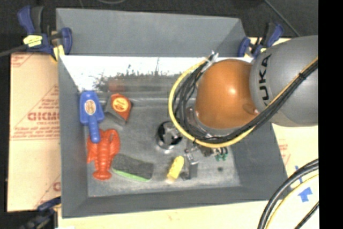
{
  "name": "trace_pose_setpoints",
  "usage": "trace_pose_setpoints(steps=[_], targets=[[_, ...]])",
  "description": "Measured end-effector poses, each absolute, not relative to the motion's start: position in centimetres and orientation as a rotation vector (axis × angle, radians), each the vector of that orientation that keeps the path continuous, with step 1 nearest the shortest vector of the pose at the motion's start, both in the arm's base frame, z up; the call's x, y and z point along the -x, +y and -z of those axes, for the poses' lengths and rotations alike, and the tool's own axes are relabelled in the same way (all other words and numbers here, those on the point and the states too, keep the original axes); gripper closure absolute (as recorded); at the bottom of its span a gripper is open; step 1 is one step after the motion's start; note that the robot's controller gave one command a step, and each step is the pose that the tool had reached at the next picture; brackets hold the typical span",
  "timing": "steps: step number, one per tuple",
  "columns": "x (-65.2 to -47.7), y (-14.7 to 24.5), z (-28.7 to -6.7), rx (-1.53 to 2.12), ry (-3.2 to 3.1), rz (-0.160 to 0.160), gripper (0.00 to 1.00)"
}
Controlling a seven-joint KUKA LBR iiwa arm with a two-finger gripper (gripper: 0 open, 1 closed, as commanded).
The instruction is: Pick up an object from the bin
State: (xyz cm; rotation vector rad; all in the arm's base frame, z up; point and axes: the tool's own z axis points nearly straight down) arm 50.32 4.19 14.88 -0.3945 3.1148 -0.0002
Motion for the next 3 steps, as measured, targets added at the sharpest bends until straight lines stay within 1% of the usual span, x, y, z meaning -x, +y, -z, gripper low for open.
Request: trace_pose_setpoints(steps=[1, 2, 3], targets=[[-52.5, 2.2, -12.7, 0.375, 3.115, 0.001, 0.00], [-50.4, 1.8, -9.7, 0.417, 3.108, -0.001, 0.00], [-51.5, 2.1, -9.5, 0.686, 3.069, 0.000, 0.00]])
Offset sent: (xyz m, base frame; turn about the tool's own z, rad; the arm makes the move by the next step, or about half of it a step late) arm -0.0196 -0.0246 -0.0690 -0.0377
